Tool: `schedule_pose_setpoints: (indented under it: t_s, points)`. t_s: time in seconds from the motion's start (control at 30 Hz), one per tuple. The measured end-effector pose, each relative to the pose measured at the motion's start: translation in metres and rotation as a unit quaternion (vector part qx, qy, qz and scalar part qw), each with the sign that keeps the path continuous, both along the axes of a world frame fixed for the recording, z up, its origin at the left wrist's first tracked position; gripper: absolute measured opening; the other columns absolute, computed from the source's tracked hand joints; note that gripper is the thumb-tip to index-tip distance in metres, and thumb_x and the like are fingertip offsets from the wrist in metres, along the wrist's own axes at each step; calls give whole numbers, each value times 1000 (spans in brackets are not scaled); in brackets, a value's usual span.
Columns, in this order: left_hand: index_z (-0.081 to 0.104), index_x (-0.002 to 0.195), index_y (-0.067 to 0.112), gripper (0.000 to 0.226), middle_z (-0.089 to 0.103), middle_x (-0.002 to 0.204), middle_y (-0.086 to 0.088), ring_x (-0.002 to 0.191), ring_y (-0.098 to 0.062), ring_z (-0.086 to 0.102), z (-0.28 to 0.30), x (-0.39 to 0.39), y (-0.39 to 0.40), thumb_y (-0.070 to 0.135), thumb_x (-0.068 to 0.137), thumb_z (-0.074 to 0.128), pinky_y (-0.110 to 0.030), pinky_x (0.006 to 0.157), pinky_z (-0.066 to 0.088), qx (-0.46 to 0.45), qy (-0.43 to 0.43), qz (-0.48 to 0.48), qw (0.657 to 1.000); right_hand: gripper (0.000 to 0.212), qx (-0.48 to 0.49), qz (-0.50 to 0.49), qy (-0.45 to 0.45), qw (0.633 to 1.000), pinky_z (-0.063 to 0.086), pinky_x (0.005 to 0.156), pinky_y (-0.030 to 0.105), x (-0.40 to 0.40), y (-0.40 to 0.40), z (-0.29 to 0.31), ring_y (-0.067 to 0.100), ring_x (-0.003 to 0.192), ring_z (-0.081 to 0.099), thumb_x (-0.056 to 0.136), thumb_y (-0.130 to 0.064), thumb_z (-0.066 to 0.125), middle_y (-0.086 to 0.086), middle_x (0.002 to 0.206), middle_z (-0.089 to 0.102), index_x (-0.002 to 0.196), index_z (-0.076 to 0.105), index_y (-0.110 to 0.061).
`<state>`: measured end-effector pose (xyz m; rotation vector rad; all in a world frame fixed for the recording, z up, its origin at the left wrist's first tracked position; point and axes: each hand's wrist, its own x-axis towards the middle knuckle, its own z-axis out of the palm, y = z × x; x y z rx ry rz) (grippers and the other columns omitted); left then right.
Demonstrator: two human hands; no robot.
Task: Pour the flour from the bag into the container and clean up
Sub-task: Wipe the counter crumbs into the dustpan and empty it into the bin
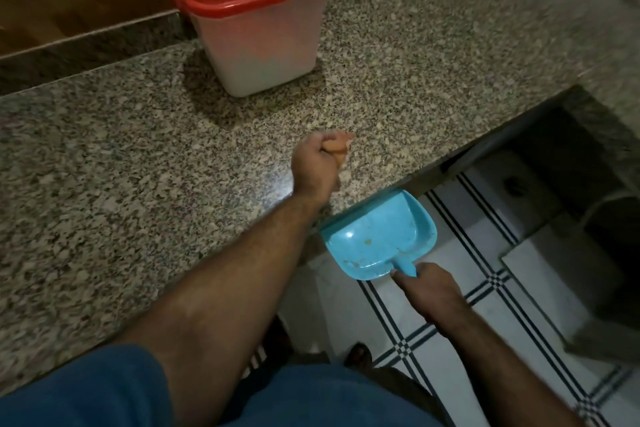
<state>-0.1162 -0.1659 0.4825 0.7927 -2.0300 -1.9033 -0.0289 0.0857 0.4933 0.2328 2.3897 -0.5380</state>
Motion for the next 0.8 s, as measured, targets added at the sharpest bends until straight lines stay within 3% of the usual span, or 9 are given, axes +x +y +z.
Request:
schedule_pose_setpoints:
  t_s: [0.1,0.23,0.33,0.43,0.5,0.57,0.67,0.73,0.8]
  points:
    - [76,110,11,25,74,95,3,81,-22,70,-50,10,-7,17,92,60,-38,61,58,-165,-88,1,982,38,-2,4,-3,1000,41,54,26,-3,4,-1,15,64,61,99,-50,62,0,73,65,78,63,-19]
    - [78,95,2,20,80,106,-4,93,-17,73,-24,7,59,14,101,64,-15,78,56,-144,-10,-173,974,36,-10,5,-10,1000,45,59,28,-10,12,-10,19,71,65,96,-53,64,-1,76,66,80,62,-21]
    - [68,98,0,12,69,96,-15,75,-28,71,11,-54,80,5,103,58,-55,76,65,-90,21,-134,987,37,-11,16,-15,1000,47,59,28,-28,21,-12,20,73,68,94,-56,64,1,80,68,84,64,-21]
    - [76,109,14,30,75,100,-19,76,-35,76,17,-102,86,36,98,59,-49,65,65,-138,13,-137,981,38,-21,31,-23,999,46,55,27,-49,34,-10,19,69,66,94,-57,65,1,77,67,80,62,-21]
    - [81,97,13,31,79,91,-16,86,-40,78,10,-104,98,37,92,62,-49,72,67,-119,-72,-166,976,38,-31,40,-29,998,52,57,31,-63,43,-13,20,69,67,93,-58,64,1,76,67,81,62,-23]
    - [83,96,11,26,82,98,-9,94,-32,78,-3,-94,110,27,81,68,-42,82,65,-123,-147,-208,959,35,-37,55,-38,997,59,62,36,-76,51,-18,20,71,67,94,-57,65,0,77,66,82,62,-24]
    - [77,124,10,36,79,115,-3,101,-14,68,-3,-69,115,14,89,68,-26,84,48,-167,-163,-266,935,33,-62,78,-51,994,59,65,38,-91,60,-29,19,68,65,94,-54,65,-1,74,65,79,63,-24]
    - [77,123,13,28,75,96,8,86,-4,65,3,-50,100,9,98,64,-23,81,45,-232,-157,-243,929,32,-82,99,-54,990,53,59,33,-98,64,-35,17,62,62,94,-50,66,-2,70,64,77,63,-23]
    - [82,112,11,24,73,84,15,73,7,68,9,-24,77,1,97,65,-11,74,50,-185,-135,-160,960,35,-98,125,-56,986,45,54,26,-100,69,-43,14,58,57,96,-49,66,-5,66,61,72,60,-24]
